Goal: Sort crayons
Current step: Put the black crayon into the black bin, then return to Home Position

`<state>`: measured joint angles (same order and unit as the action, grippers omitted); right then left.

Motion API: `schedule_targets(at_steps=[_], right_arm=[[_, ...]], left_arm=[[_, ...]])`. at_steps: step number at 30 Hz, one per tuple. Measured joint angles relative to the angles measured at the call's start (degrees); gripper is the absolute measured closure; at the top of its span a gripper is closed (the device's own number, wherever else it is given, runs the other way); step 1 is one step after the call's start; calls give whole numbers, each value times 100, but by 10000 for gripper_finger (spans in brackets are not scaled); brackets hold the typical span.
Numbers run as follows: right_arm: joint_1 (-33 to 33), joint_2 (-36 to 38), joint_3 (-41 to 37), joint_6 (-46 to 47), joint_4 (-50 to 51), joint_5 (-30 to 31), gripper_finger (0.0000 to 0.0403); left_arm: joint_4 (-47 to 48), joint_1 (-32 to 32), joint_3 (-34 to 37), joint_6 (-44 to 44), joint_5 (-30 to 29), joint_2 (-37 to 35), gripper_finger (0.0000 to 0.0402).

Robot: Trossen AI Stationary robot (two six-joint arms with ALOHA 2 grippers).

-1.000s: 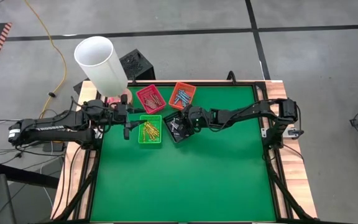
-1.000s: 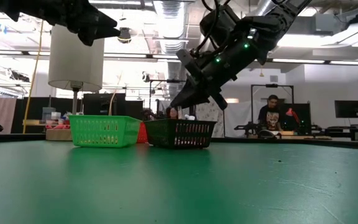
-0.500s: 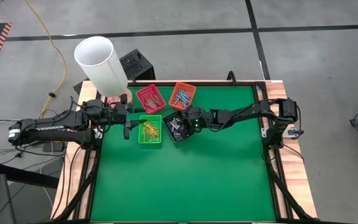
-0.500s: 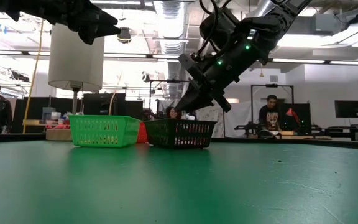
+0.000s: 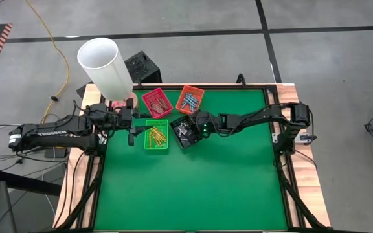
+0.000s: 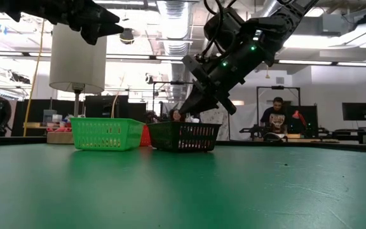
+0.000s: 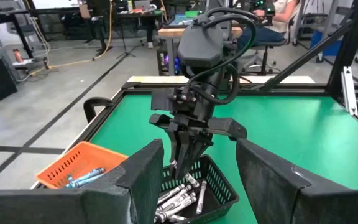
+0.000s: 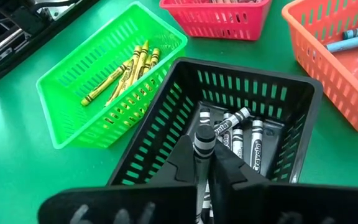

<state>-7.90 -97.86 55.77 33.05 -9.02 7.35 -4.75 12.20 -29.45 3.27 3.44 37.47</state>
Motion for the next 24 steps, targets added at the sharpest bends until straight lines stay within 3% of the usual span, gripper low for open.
schedule_targets(at_steps=[24], right_arm=[[-94,0,0,-166,-27,9,305]], left_arm=[[-33,1,0,4,-38,-2,210]])
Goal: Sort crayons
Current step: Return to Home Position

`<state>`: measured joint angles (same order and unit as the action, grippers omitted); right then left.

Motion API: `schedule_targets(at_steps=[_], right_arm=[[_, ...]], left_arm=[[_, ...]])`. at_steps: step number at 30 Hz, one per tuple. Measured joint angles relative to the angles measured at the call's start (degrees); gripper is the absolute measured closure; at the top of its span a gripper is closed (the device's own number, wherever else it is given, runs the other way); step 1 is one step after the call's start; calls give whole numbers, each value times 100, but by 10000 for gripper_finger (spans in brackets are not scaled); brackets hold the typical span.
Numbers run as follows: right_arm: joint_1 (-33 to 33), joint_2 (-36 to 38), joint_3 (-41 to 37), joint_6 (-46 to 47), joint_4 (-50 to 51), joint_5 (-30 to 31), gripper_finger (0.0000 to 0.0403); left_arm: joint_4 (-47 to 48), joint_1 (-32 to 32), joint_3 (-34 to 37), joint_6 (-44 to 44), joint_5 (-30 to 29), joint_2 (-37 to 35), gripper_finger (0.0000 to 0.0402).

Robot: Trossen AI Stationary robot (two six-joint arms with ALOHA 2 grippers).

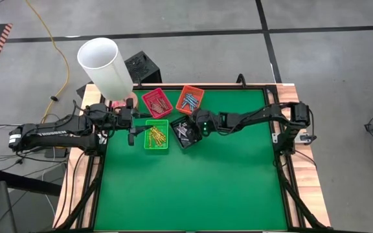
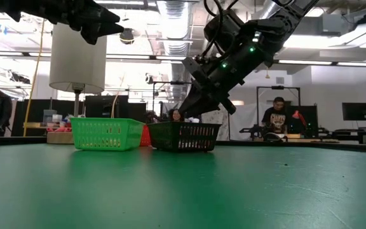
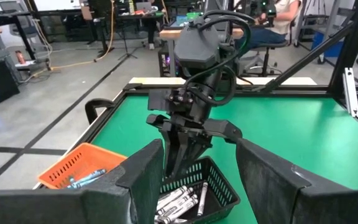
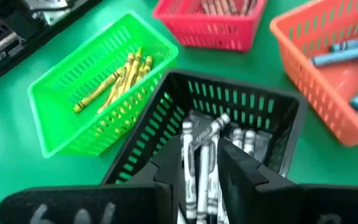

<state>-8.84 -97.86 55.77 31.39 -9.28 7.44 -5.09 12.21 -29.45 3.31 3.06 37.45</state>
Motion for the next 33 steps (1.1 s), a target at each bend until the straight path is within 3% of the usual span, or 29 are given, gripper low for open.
schedule_targets(at_steps=[8,17,24,33], right_arm=[[-73,508,-2,-373,-513,-426,303],[-68,2043,-2,-954,-521,-474,303],[158,3197,-1,-1559,-81,-482,303],[401,4197,-2,-1761,629,-754,303]], left_arm=[[-8,0,0,38,12,-303,210],[12,0,0,-463,-178,-1067,210],[10,-2,0,-1215,-196,-1241,210],[475,0,0,-2160,-1425,-1235,210]])
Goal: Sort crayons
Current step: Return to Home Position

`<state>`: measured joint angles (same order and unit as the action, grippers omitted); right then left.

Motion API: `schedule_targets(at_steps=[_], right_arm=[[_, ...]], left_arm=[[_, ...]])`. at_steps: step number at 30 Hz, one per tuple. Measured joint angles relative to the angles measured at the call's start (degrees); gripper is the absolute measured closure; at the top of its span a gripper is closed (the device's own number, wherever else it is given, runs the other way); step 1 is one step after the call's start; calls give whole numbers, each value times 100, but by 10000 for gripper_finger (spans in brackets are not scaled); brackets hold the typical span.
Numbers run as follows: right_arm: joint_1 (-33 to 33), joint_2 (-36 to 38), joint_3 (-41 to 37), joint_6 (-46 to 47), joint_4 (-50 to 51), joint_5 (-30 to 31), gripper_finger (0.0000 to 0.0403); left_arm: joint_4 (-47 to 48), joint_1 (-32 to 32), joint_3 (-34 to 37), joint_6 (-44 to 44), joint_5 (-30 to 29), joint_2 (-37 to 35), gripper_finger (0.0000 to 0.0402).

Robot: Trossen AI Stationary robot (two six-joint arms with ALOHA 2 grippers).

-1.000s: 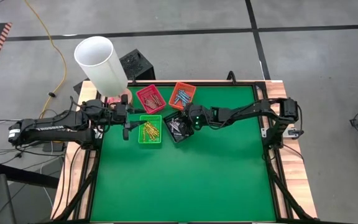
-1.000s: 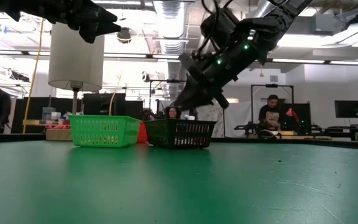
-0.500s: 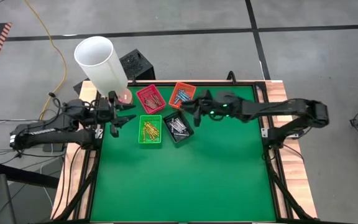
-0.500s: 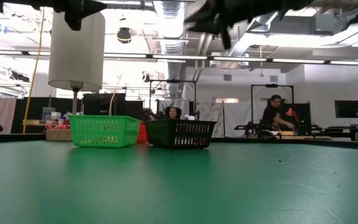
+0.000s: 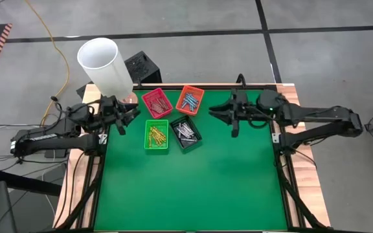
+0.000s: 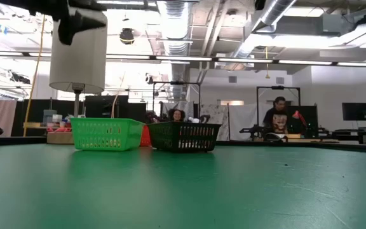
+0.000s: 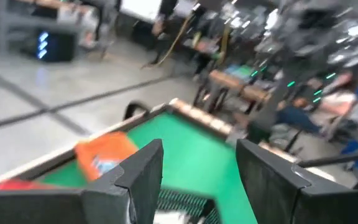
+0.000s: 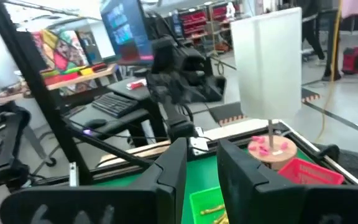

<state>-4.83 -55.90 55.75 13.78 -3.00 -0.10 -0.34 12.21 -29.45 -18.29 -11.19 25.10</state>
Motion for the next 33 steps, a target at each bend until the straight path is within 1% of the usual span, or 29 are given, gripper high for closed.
schedule_targets(at_steps=[5,8,11,13,15,17,19,22,24,28,33], right_arm=[[139,283,0,-389,213,-4,303],[132,497,-25,-468,321,-4,303],[147,864,-241,-485,177,-4,303],[138,1180,-485,-491,117,28,303],[135,1468,-776,-459,5,195,303],[135,1723,-1118,-359,-46,354,303],[132,1969,-1508,-329,-380,456,303],[137,2262,-2095,-187,-1026,455,303],[133,2463,-2404,-162,-1208,454,303],[132,2935,-2859,70,-1309,542,303],[132,3487,-3204,231,-1321,629,303]], left_arm=[[639,-2,0,-273,-667,2,210],[610,0,0,-161,-748,-26,210],[458,0,0,145,-726,-284,210],[442,0,0,274,-727,-552,210],[501,0,-2,311,-715,-834,210],[747,0,-4,312,-707,-1109,210],[1035,0,-4,264,-709,-1355,210],[1324,0,-4,215,-682,-1648,210],[1498,0,19,218,-653,-1771,210],[1265,0,438,201,-438,-2087,210],[795,0,1272,-238,-308,-2519,210]])
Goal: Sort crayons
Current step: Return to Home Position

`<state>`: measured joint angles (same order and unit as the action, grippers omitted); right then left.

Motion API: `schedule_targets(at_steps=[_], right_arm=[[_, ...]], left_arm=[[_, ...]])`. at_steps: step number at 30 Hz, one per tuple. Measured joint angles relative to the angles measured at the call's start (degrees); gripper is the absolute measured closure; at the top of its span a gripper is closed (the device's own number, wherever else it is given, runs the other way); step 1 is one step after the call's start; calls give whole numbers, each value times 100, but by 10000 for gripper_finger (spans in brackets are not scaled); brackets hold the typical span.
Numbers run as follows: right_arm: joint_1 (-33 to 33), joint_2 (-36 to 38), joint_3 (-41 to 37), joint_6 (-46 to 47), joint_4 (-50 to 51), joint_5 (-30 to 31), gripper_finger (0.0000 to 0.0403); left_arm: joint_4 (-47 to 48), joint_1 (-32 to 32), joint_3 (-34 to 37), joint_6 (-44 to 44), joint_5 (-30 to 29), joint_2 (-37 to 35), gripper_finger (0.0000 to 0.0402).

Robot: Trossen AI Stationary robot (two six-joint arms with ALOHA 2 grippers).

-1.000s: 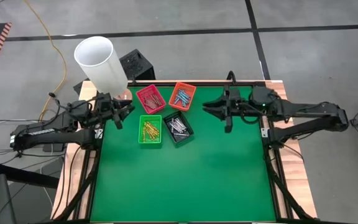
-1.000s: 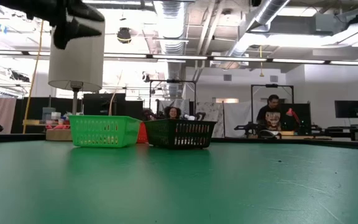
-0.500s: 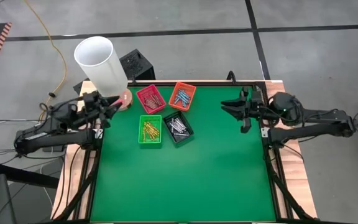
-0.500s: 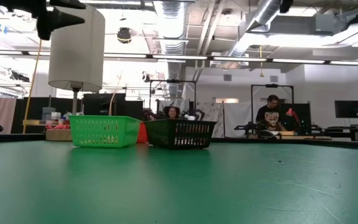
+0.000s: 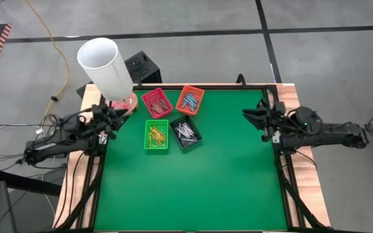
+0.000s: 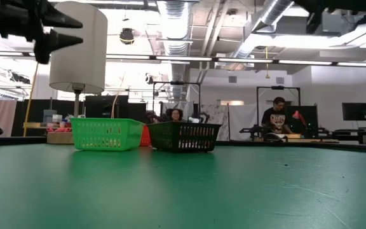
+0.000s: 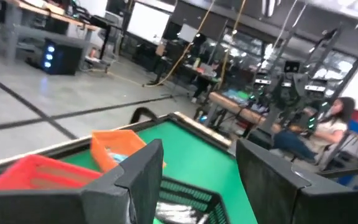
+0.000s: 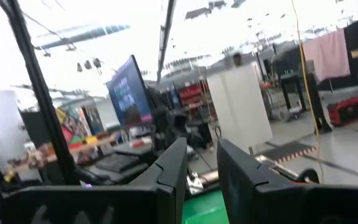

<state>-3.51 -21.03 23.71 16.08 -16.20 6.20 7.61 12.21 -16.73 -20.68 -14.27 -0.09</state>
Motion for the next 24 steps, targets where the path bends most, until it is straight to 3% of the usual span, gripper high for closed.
schedule_targets(at_steps=[6,12,19,24], right_arm=[[0,612,-283,11,128,118,303],[11,1284,-1010,156,9,311,303],[13,2082,-2027,342,-553,341,303],[11,2059,-2317,366,-927,341,303]], left_arm=[[-959,-14,637,-238,637,20,210],[-1070,-315,970,-260,556,31,210],[-1282,-1100,1456,-408,-432,30,210],[-1276,-1811,1609,-462,-1353,87,210]])
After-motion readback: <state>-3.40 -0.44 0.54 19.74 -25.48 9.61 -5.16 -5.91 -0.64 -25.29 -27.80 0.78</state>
